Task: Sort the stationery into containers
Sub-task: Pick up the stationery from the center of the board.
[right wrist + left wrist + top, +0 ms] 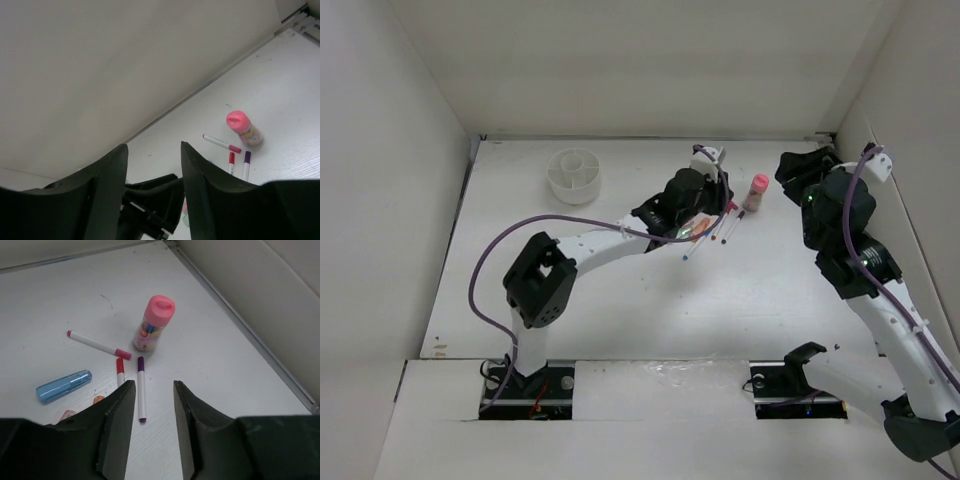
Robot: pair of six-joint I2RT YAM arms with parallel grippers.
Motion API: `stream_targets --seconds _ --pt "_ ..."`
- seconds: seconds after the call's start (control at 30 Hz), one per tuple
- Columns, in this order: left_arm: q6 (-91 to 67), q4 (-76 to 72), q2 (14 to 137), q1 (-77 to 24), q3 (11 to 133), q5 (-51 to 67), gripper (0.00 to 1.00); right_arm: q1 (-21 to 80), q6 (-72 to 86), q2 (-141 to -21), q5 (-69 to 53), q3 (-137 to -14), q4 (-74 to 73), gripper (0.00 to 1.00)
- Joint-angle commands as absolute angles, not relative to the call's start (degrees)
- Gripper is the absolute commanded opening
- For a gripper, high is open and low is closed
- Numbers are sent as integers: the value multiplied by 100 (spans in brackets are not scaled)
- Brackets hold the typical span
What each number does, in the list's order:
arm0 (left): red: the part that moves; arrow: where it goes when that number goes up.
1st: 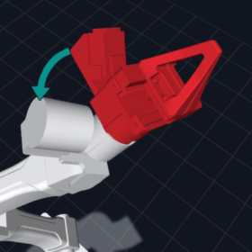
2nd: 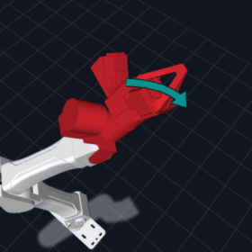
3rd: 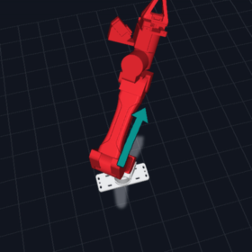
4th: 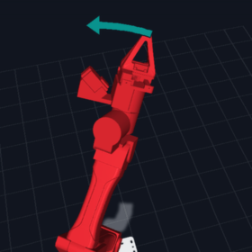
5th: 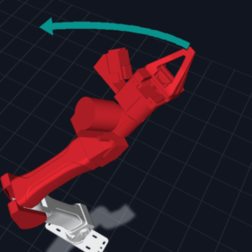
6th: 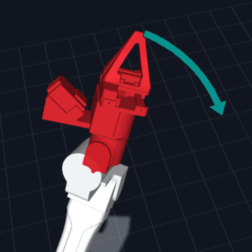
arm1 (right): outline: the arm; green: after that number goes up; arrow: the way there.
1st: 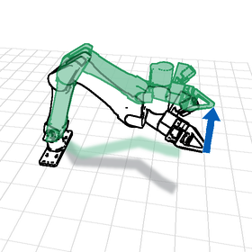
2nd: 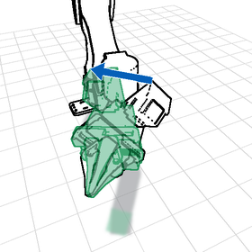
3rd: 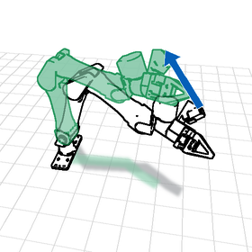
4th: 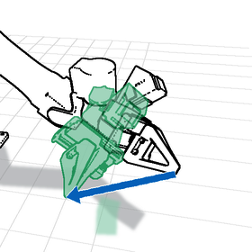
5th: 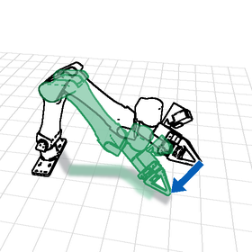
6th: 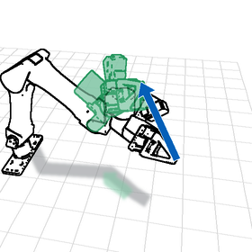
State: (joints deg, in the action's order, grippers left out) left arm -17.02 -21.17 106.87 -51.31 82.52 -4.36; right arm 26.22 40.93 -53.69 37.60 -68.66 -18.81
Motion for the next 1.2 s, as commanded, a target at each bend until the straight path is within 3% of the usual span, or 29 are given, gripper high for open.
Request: stream_targets --seconds 0.0,0.03,0.07,0.1,0.23,0.47,0.7,1.17 --pt "-1398 -1952 11020 -5334 9007 -649 36 2584 4008 -5160 3754 -7215 -1942 55" --pt "-1145 -1864 11178 -5422 9209 -790 41 2584 4008 -5159 3701 -7216 -1942 68" --pt "-1012 -1663 11528 -5579 9428 -1052 47 2532 4008 -5159 3631 -7268 -1942 72" --pt "-906 -1565 11723 -5651 9909 -1185 57 2531 4008 -5159 3491 -7269 -1942 74" --pt "-756 -1029 12663 -5766 11195 -1502 77 2531 3938 -5106 3226 -7400 -1995 80" --pt "-703 -343 14141 -5766 13332 -1854 82 2479 3937 -4931 3015 -7400 -2057 90" --pt "-642 -800 14651 -5766 13701 -2171 83 2426 3885 -4703 2831 -7453 -1952 97" --pt "-756 -1819 15319 -5485 14273 -2109 88 2426 3779 -4755 1890 -7322 -1723 97"
